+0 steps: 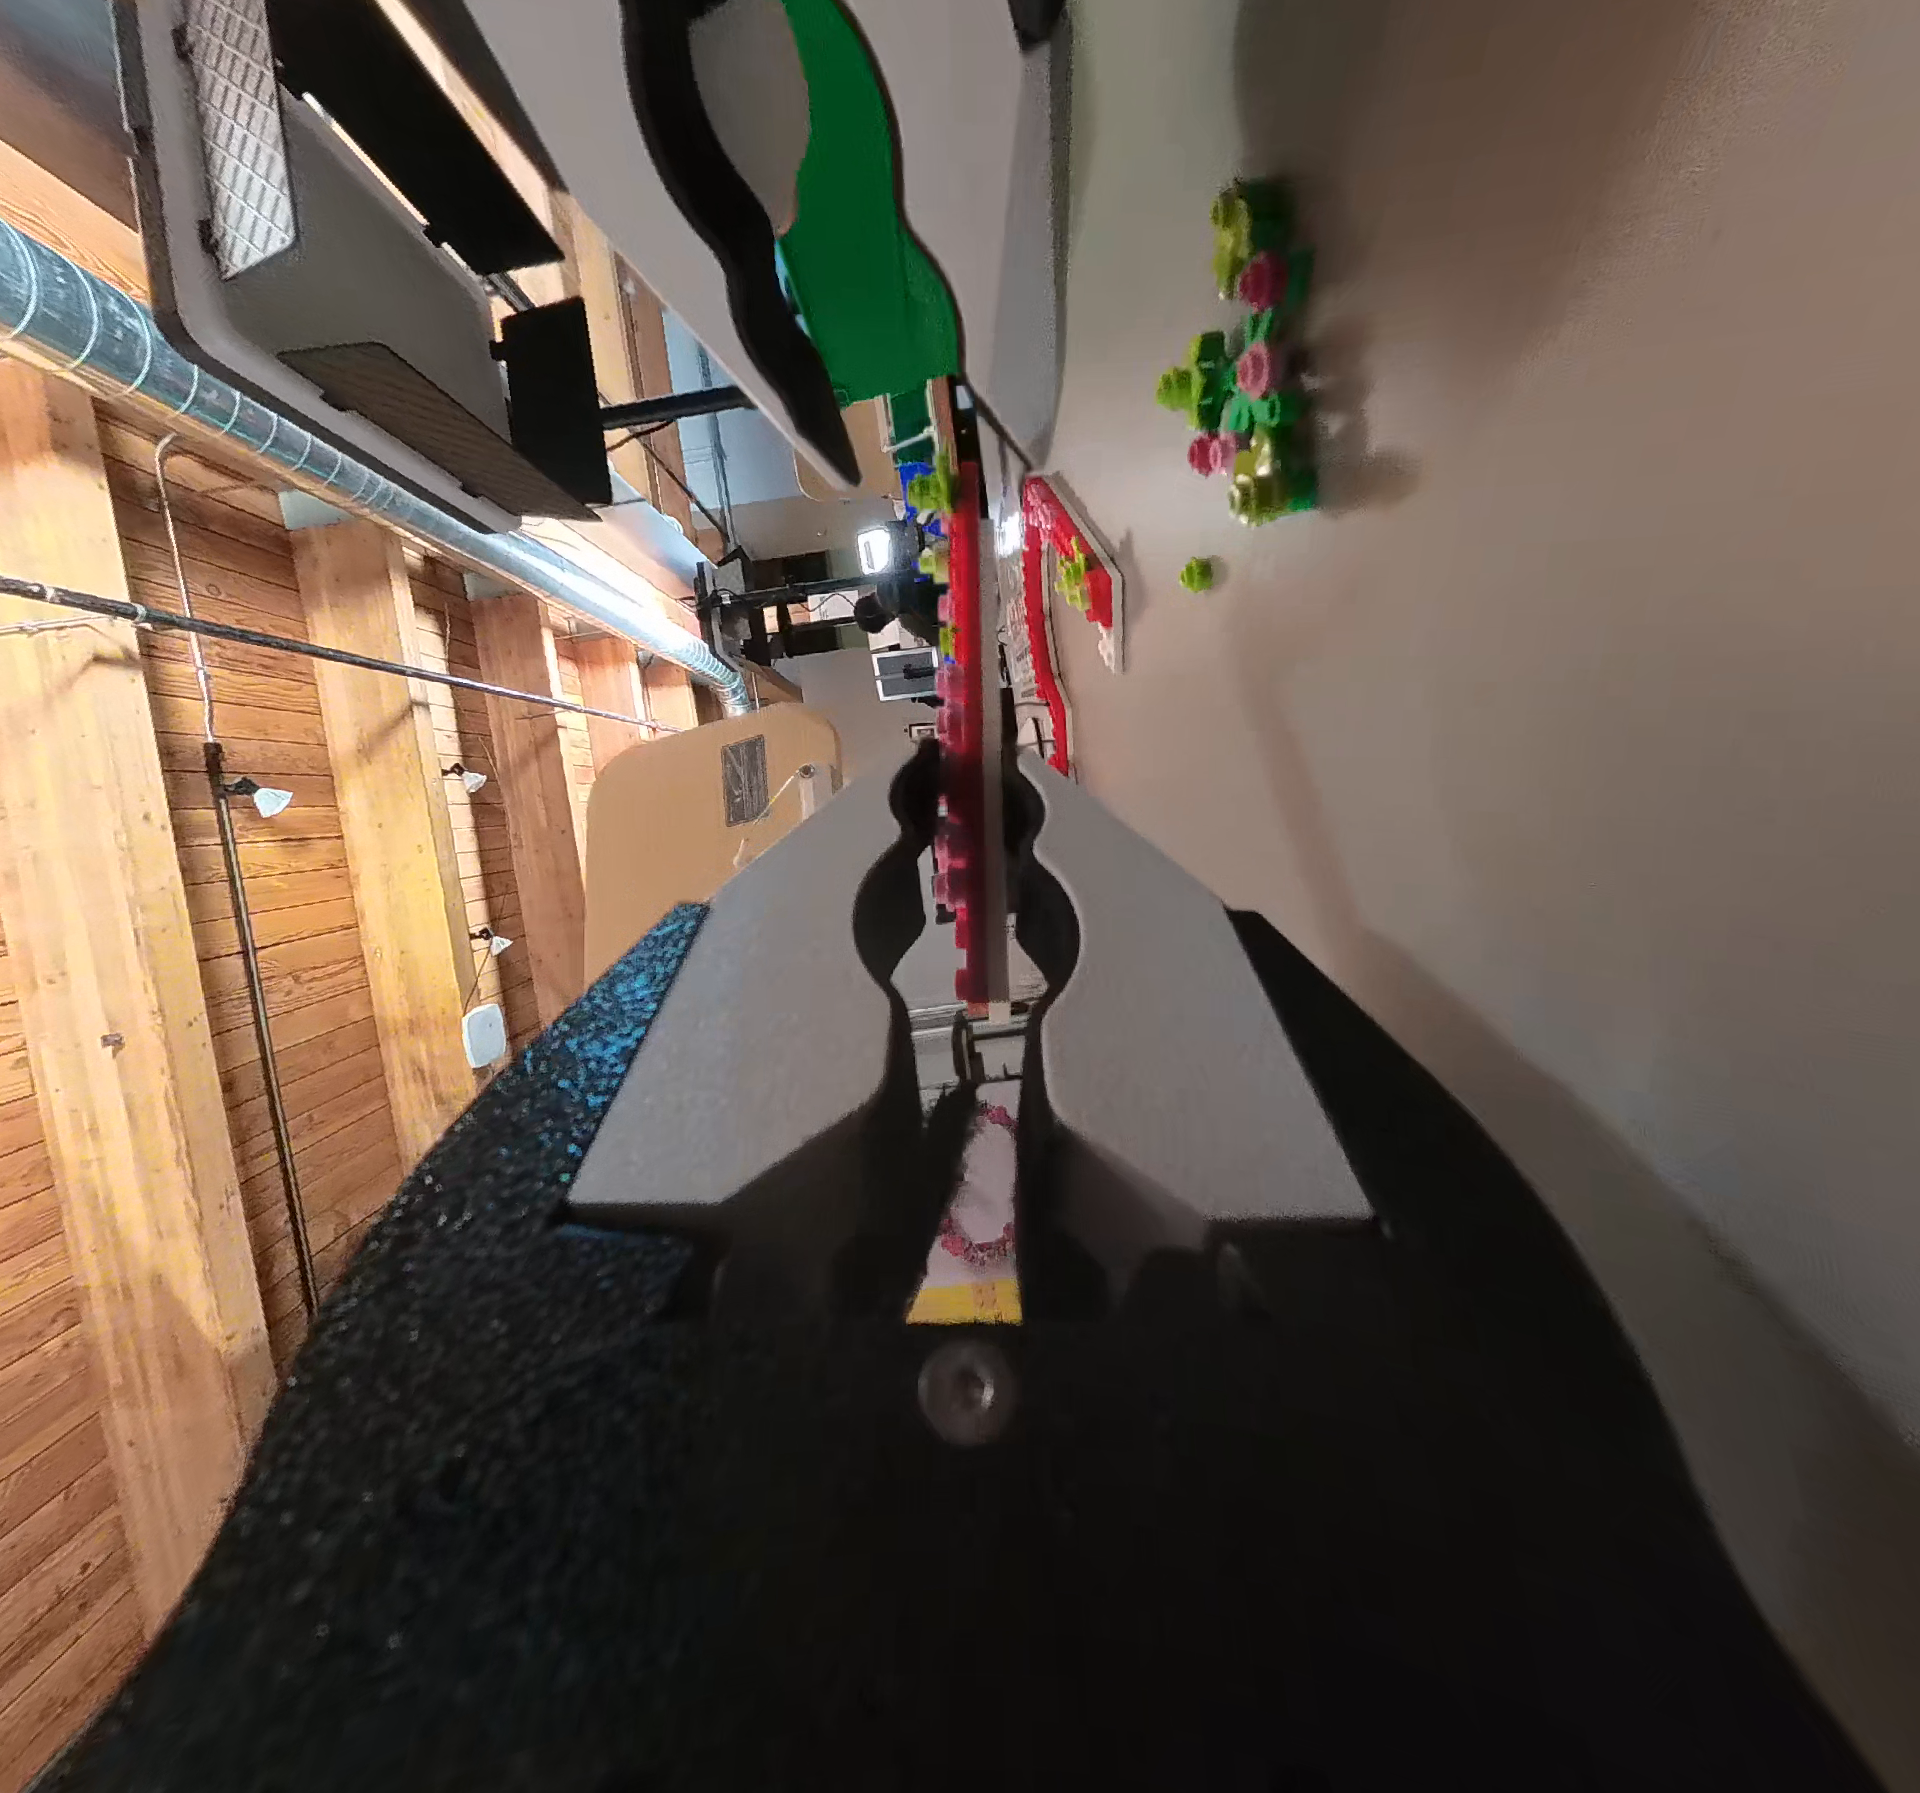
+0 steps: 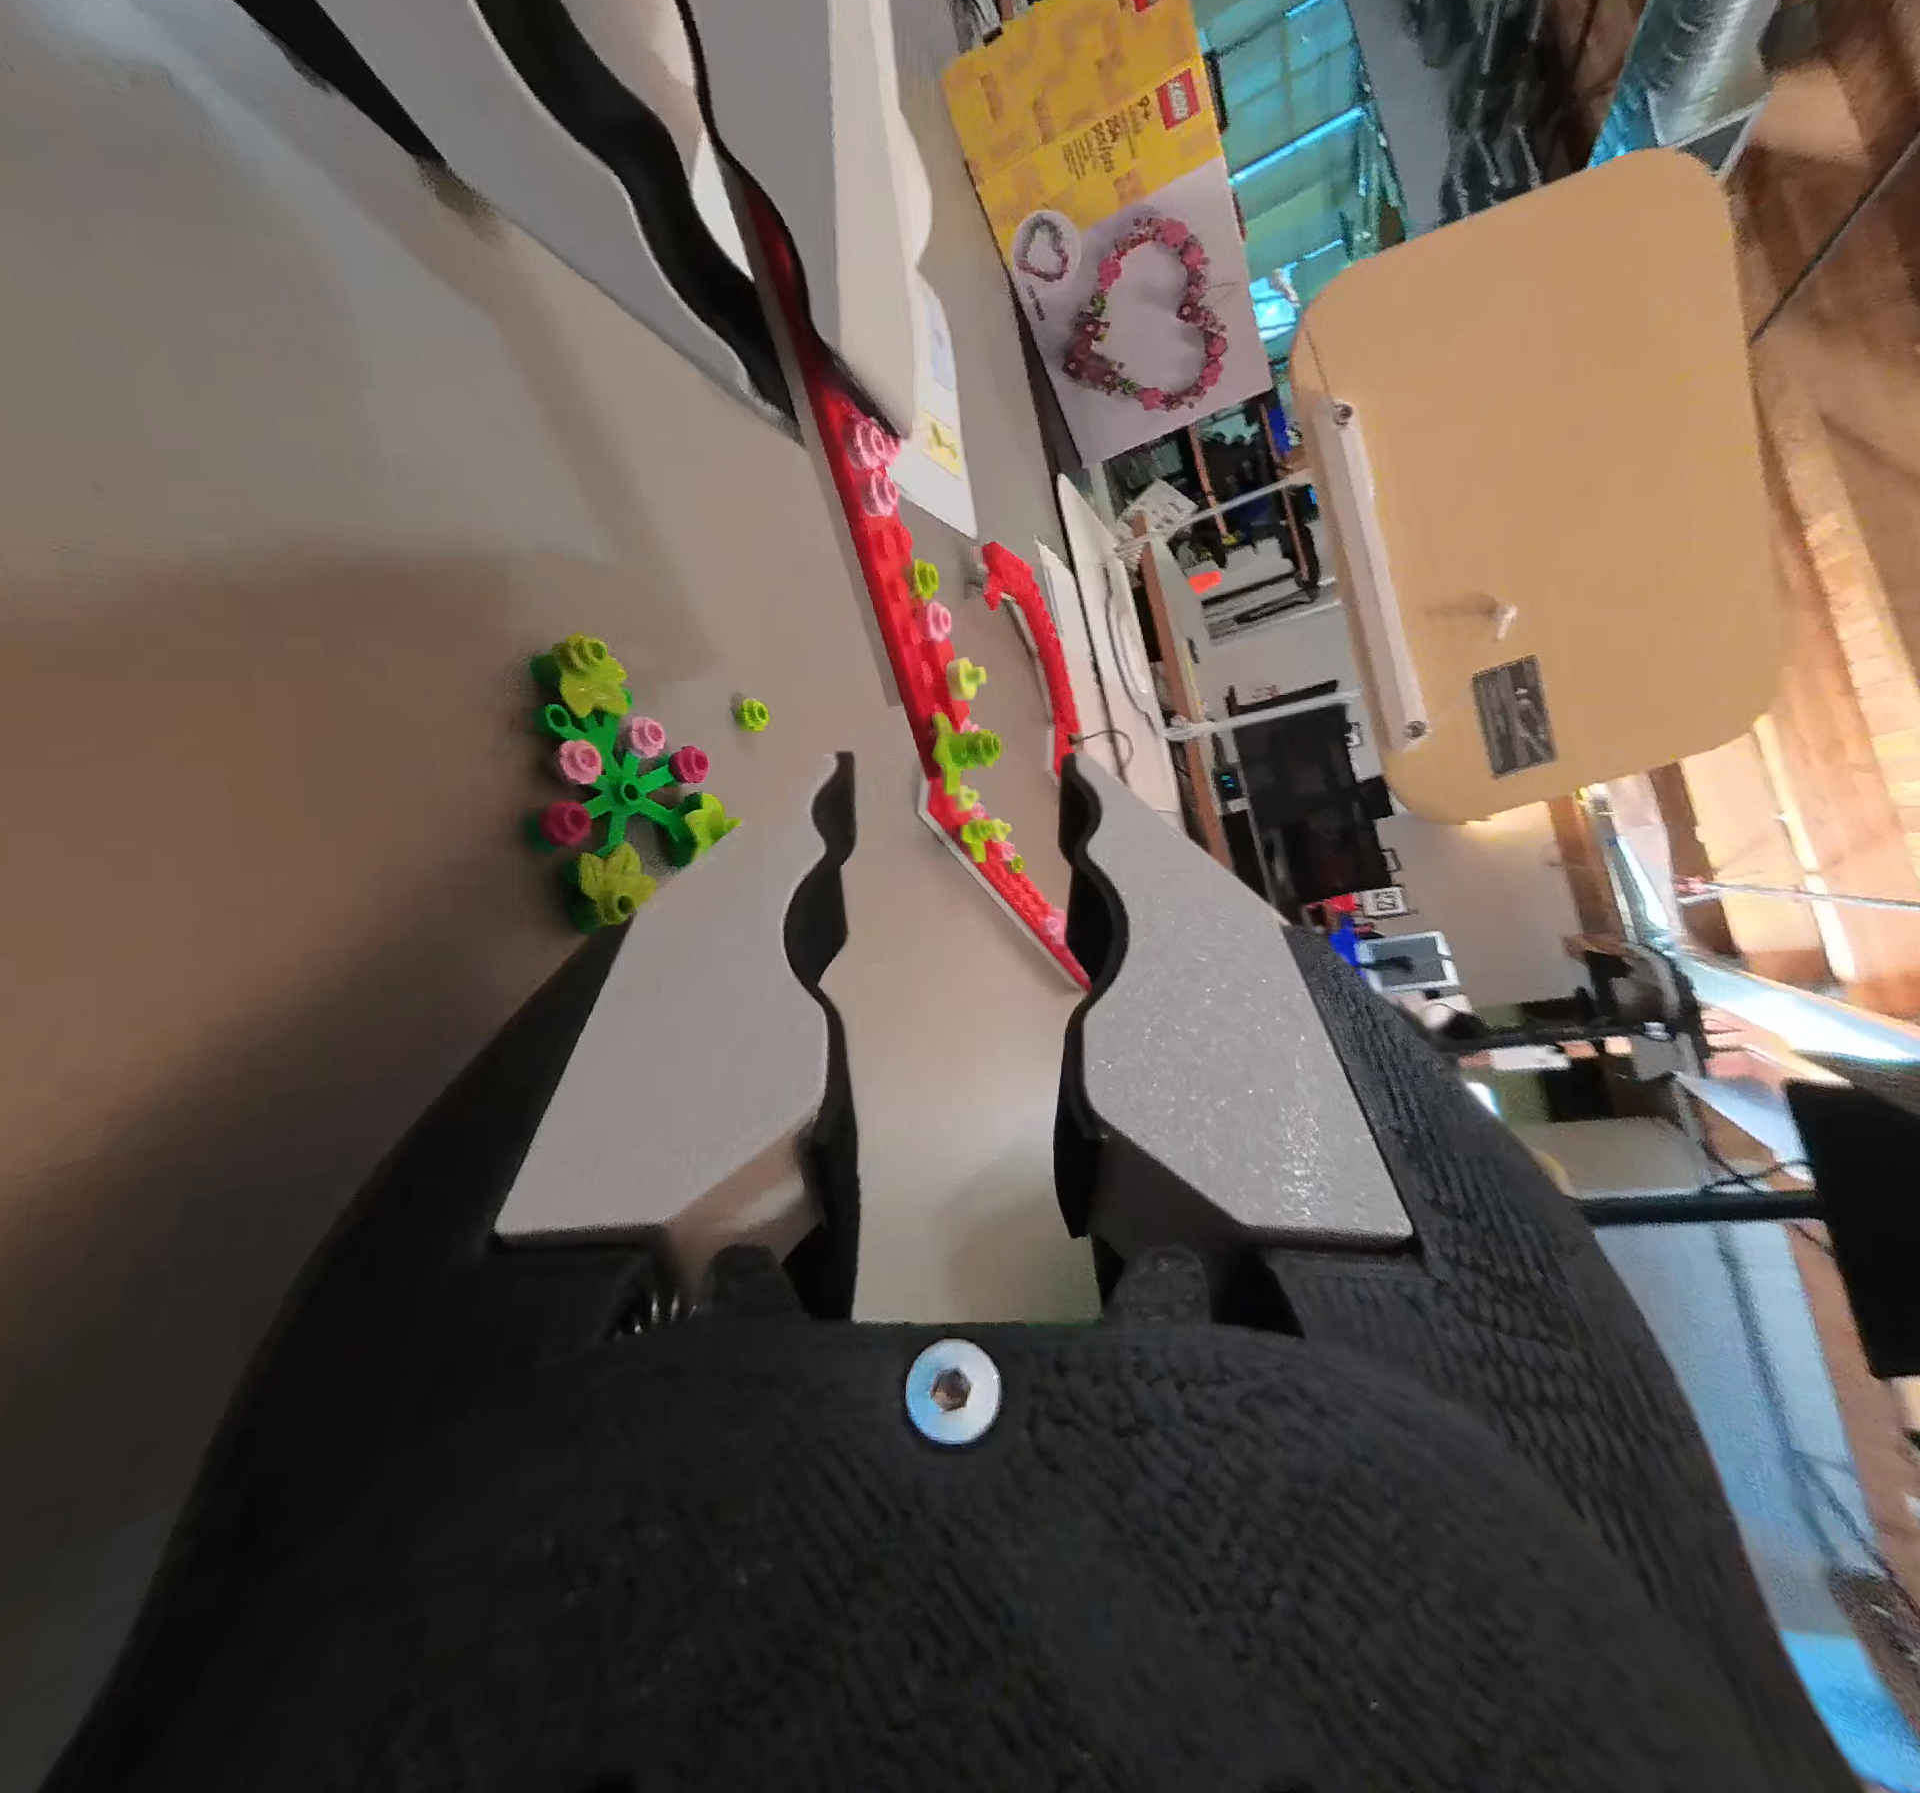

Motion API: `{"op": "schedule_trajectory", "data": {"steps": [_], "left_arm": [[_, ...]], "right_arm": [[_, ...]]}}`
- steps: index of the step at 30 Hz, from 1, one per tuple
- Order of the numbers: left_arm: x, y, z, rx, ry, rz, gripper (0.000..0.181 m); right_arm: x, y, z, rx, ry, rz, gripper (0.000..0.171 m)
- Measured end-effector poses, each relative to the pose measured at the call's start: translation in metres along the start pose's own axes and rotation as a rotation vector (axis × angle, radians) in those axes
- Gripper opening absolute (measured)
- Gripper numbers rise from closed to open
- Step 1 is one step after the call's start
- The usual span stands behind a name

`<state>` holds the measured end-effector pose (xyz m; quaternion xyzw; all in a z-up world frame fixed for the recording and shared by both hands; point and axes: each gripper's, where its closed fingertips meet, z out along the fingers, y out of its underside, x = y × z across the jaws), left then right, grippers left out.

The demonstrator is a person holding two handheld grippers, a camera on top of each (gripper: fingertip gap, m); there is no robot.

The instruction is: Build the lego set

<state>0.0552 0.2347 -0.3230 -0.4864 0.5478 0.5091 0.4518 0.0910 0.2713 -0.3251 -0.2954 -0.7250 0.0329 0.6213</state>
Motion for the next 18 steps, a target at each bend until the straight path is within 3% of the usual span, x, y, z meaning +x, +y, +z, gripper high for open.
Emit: {"op": "schedule_trajectory", "data": {"steps": [8, 14, 18], "left_arm": [[0.011, 0.031, -0.007, -0.054, -0.017, 0.059, 0.008], [0.009, 0.016, -0.011, 0.046, -0.044, 0.042, 0.008], [0.012, 0.006, -0.013, 0.092, -0.037, 0.049, 0.008]], "right_arm": [[0.002, -0.007, -0.004, 0.138, -0.093, 0.243, 0.042], [0.021, -0.019, -0.016, 0.336, -0.105, 0.503, 0.036], [0.042, -0.013, -0.022, 0.381, -0.013, 0.560, 0.033]]}}
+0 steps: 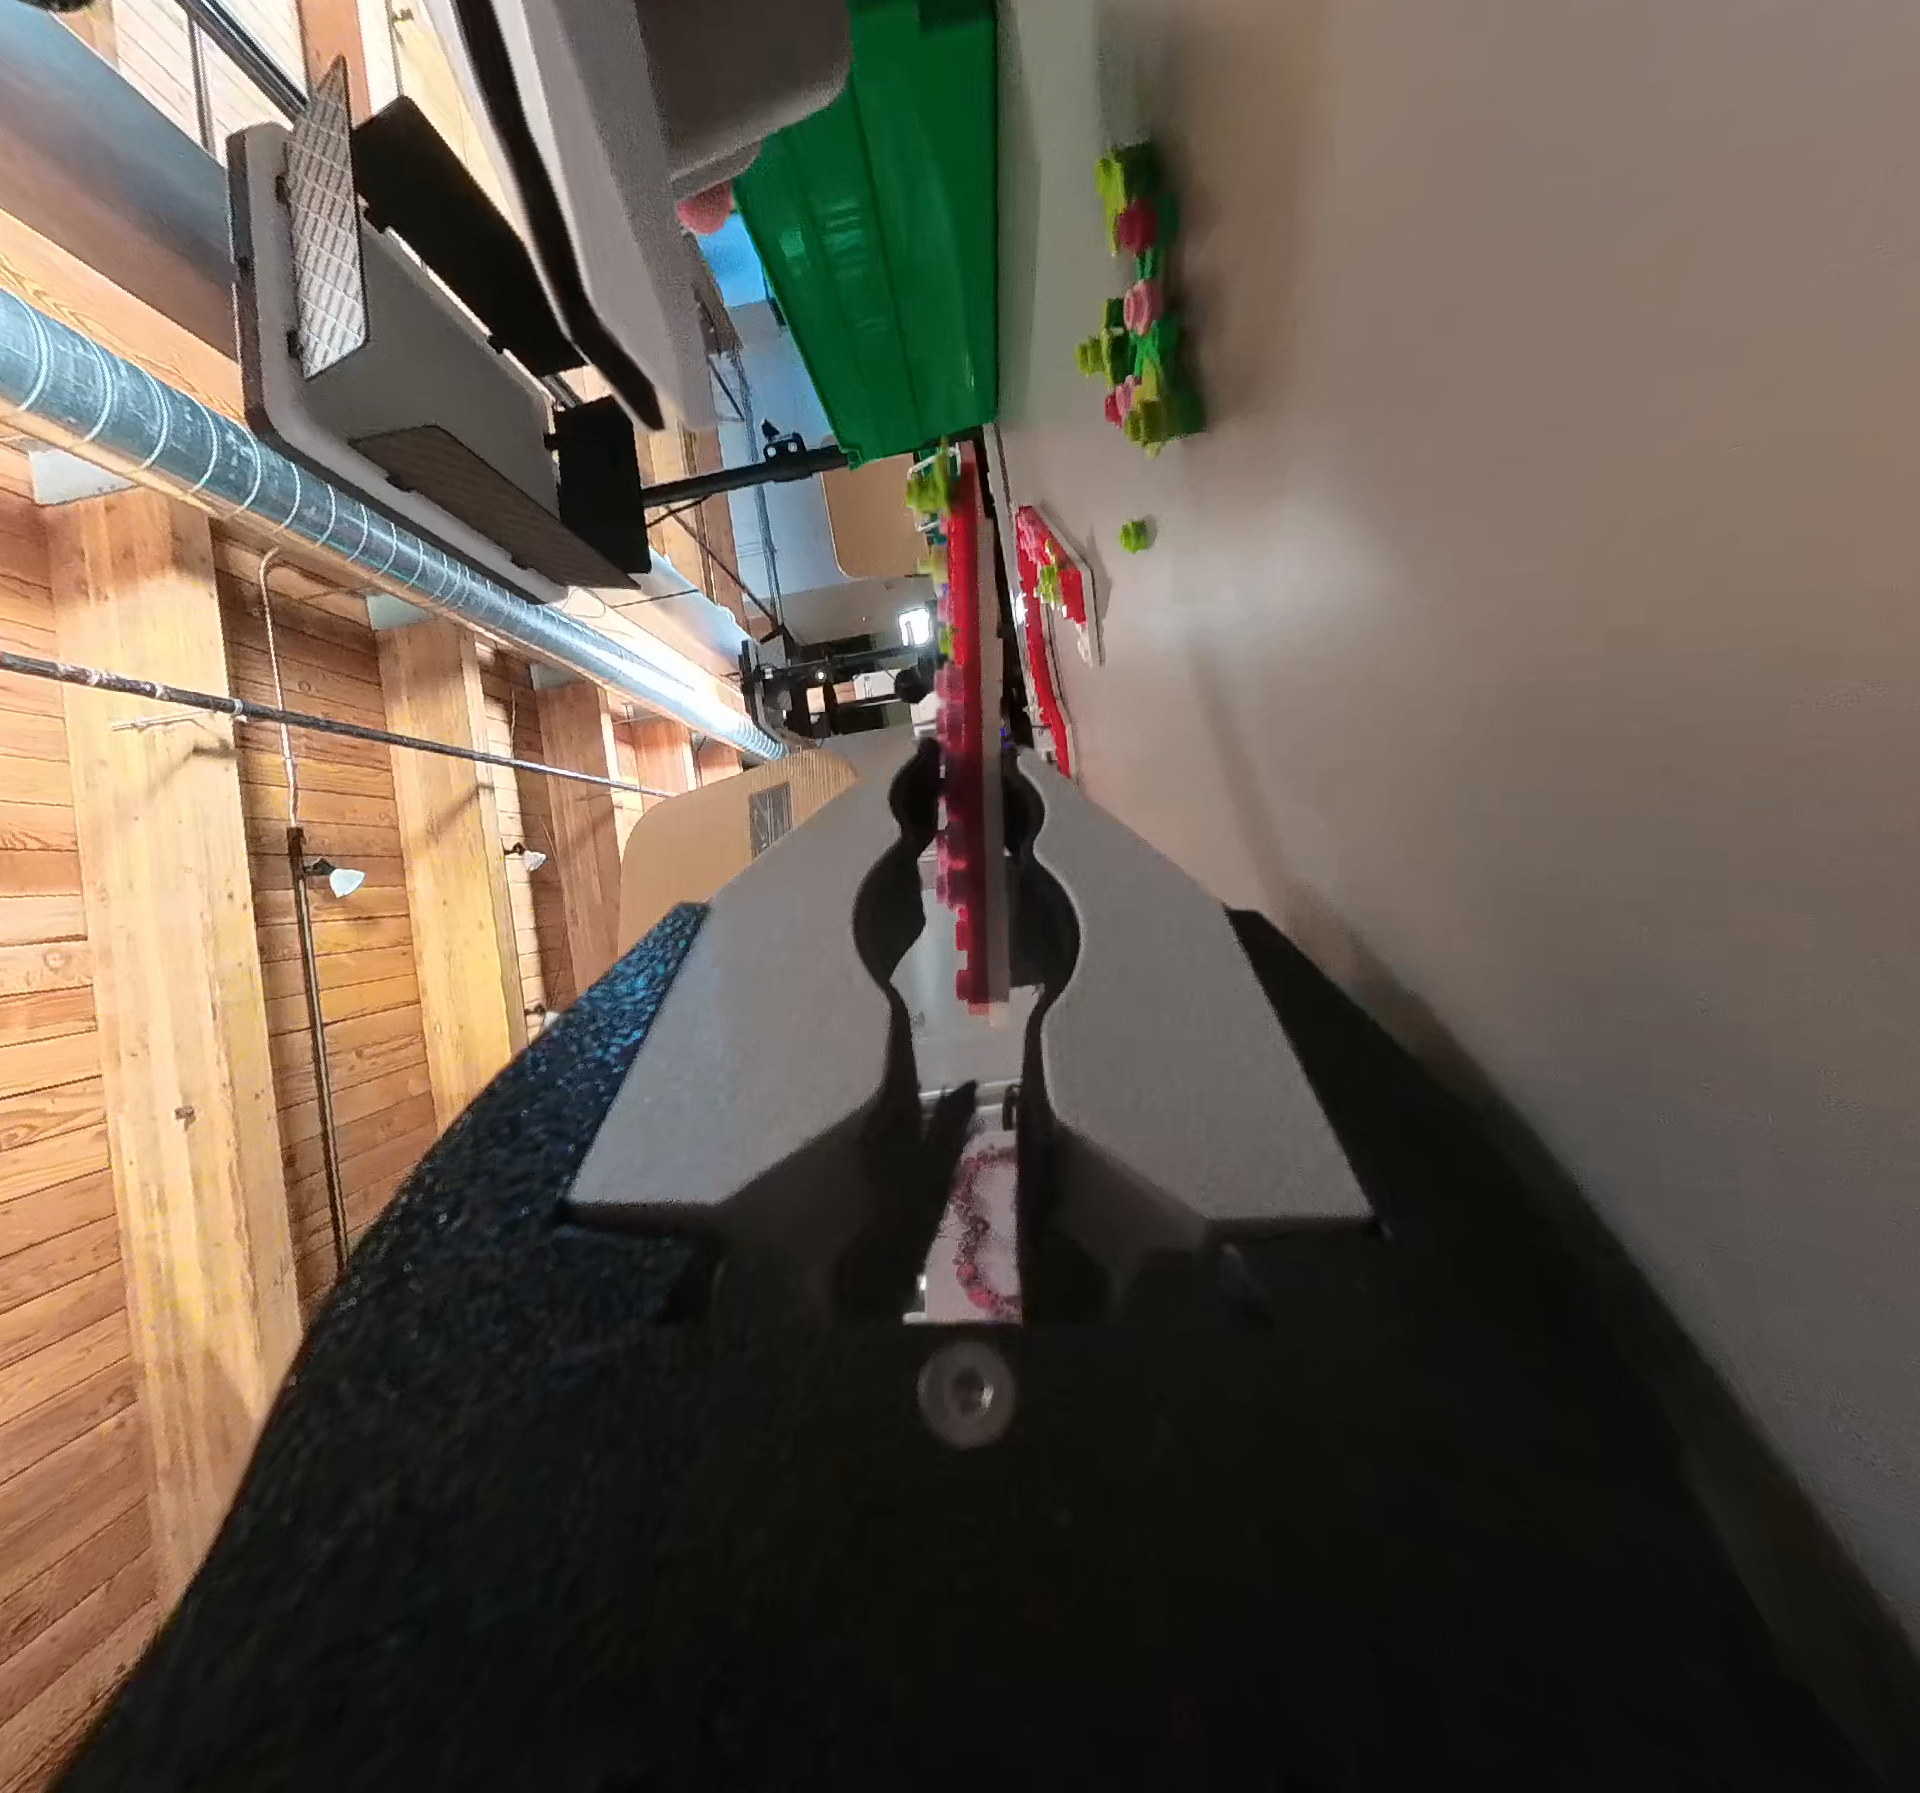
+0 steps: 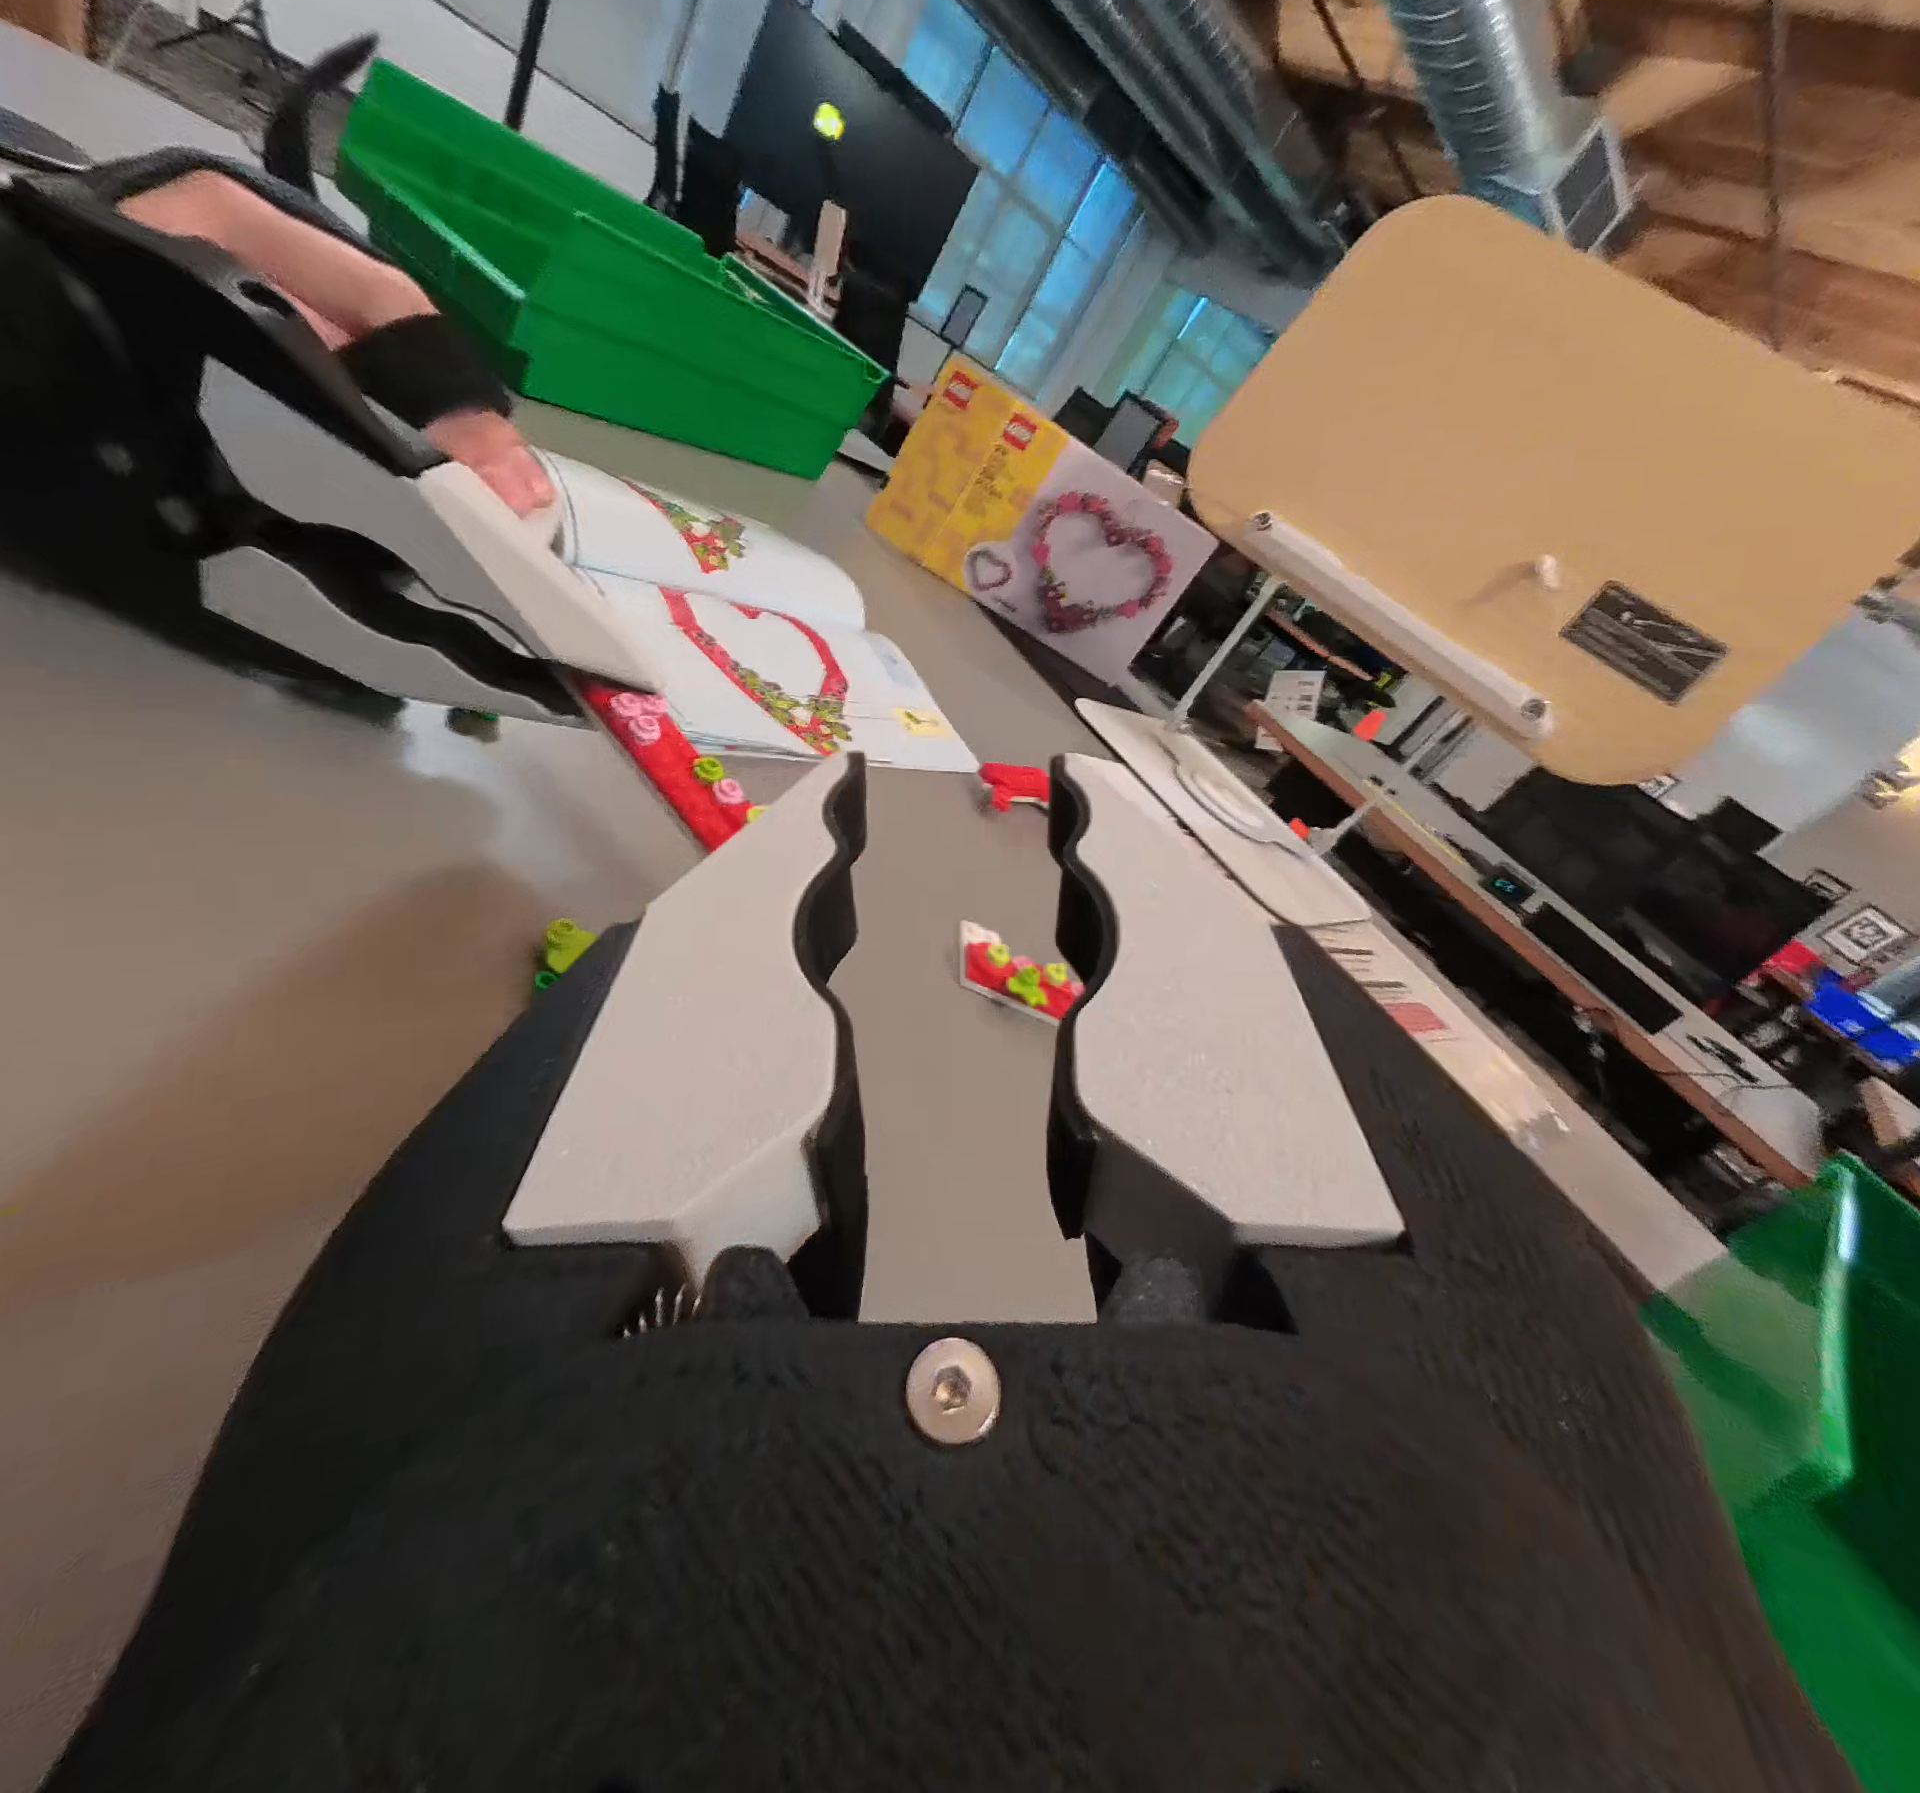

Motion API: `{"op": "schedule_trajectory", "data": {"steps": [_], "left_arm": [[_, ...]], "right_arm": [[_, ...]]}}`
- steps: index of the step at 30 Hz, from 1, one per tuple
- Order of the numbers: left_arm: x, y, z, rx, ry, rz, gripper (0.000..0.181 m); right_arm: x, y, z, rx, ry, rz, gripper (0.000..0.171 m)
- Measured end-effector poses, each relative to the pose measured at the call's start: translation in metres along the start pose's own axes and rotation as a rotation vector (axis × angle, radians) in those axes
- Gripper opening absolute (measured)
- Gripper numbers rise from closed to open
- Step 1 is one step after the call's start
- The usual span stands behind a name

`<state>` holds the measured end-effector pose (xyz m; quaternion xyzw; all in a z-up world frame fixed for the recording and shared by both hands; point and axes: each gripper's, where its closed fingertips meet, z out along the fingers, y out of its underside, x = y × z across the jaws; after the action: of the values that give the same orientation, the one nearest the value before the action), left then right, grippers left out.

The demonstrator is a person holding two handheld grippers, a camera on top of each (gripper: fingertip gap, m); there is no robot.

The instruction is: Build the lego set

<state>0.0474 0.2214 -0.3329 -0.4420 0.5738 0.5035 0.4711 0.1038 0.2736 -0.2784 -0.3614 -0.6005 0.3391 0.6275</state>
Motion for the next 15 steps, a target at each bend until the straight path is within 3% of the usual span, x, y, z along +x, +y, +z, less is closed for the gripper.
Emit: {"op": "schedule_trajectory", "data": {"steps": [7, 15], "left_arm": [[-0.001, -0.003, -0.001, 0.022, -0.005, 0.011, 0.008], [0.001, 0.000, 0.001, 0.008, 0.010, 0.028, 0.008]], "right_arm": [[-0.006, 0.002, 0.001, -0.015, -0.009, -0.072, 0.029], [-0.038, 0.009, 0.006, -0.066, -0.186, -0.065, 0.034]]}}
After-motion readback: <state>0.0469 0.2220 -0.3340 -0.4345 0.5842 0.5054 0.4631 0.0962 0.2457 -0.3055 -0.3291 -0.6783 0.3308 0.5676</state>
